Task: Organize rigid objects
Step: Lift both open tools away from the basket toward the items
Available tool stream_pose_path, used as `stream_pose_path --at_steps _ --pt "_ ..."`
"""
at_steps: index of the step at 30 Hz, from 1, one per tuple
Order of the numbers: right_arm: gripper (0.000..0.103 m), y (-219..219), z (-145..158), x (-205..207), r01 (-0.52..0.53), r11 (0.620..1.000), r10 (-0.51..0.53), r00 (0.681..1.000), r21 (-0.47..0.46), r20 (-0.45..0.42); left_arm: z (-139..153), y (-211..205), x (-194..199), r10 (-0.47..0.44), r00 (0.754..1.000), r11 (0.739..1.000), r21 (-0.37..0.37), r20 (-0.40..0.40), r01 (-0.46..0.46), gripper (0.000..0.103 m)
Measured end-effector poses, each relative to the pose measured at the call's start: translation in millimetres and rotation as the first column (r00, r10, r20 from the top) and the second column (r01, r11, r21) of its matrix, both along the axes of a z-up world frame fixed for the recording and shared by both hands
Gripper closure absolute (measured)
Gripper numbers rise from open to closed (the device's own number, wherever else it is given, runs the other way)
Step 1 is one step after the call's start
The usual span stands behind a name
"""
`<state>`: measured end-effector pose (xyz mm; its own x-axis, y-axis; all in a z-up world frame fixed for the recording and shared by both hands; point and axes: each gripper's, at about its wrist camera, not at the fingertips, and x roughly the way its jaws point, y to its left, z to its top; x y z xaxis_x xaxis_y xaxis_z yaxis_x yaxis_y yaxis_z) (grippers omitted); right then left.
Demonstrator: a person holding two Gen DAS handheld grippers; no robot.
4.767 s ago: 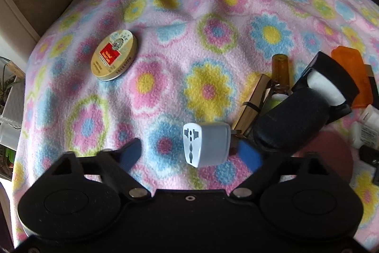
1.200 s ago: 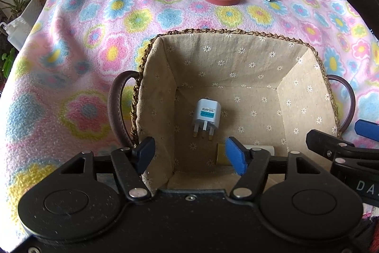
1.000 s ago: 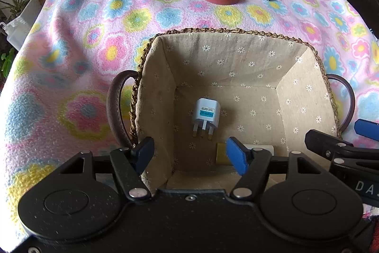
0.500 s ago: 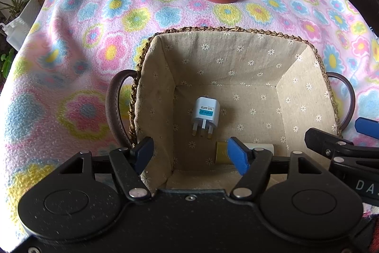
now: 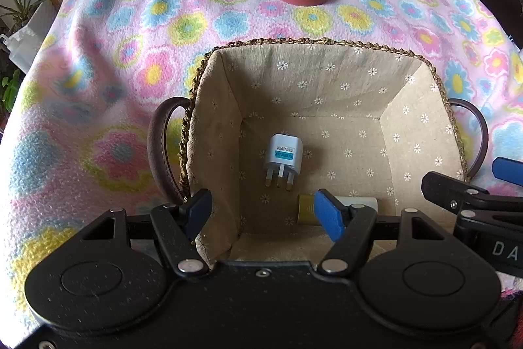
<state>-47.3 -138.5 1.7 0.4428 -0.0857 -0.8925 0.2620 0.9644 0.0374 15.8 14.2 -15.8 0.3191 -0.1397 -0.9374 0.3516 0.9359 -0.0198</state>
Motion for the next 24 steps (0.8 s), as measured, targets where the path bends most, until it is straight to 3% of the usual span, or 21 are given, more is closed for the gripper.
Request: stream_pose_path --at_steps 18,24 --pt "0.009 -6.0 2.0 9.2 0.035 0.999 -0.035 0.999 0.012 -0.017 3.6 0.1 11.4 0.014 0.999 1.000 -0.016 -0.042 -0.014 0.032" --pt "0.009 -17.0 5.7 22.2 0.059 0.998 -0.059 0.998 0.019 -0.001 18.3 -1.6 26.1 0.017 1.000 1.000 -0.018 0.005 -0.017 0.030"
